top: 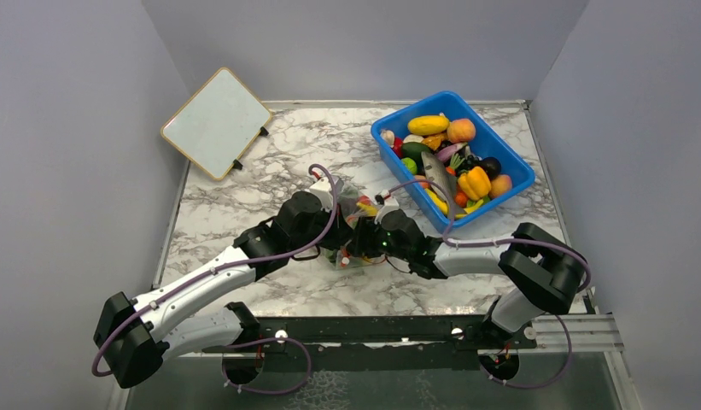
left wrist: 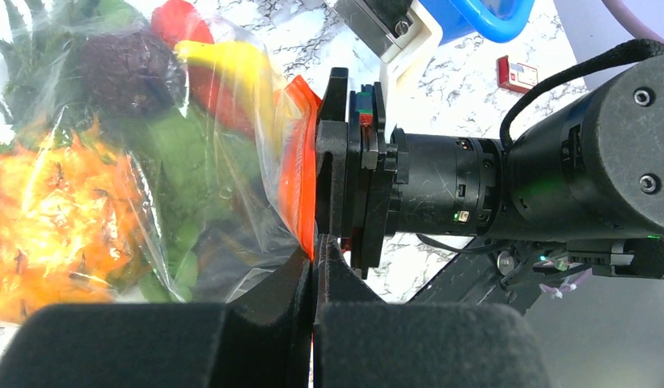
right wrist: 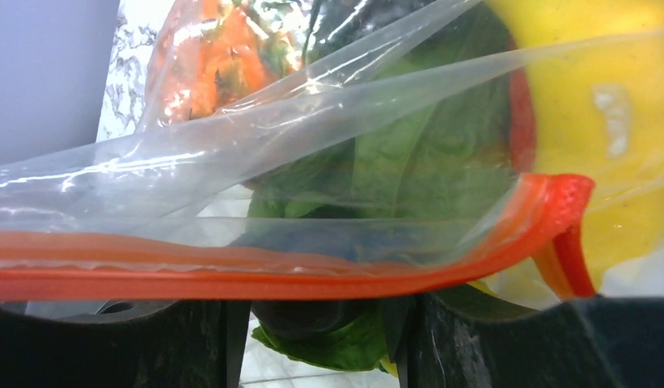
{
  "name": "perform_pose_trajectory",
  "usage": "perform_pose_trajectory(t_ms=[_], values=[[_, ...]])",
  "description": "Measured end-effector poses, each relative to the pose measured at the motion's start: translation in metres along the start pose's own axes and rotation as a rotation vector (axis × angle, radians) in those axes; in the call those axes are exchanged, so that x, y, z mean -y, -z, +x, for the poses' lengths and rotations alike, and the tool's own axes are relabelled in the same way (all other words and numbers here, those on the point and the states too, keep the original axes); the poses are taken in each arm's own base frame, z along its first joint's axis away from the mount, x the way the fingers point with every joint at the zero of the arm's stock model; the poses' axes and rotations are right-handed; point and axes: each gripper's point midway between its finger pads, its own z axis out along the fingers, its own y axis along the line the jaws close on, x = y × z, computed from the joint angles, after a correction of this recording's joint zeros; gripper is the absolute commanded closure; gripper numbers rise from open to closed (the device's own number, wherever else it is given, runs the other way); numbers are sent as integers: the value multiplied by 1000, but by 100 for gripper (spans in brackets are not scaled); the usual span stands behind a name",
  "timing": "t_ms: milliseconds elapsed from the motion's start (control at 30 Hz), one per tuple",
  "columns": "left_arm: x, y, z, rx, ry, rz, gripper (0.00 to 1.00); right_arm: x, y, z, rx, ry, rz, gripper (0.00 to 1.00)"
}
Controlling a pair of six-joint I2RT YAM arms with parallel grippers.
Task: Open the zip-top bag and remove the fake food
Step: Pick up the fake fruit from the zipper food storage bag.
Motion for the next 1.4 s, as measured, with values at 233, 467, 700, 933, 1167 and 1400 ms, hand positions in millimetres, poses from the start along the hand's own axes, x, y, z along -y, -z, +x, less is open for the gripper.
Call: perform_pose_trajectory(t_ms=[233, 467, 700, 933, 1167, 1400], values=[[2, 0, -3, 10, 8, 6, 100, -13, 5, 4, -7, 64, -100, 30], [1, 1, 3, -11, 15, 1, 100, -17, 1, 14, -28, 98, -222, 27], [1, 2, 1, -3, 24, 2, 100, -21, -5, 21, -64, 131, -246, 59], [4, 1, -5, 23, 22, 11, 100, -10, 9, 8, 5, 91, -135, 63], [4, 0, -8, 40, 20, 14, 100, -5, 34, -22, 107, 50, -38, 64], [0, -6, -3, 18, 18, 0, 100, 31, 41, -34, 164, -38, 193, 50]])
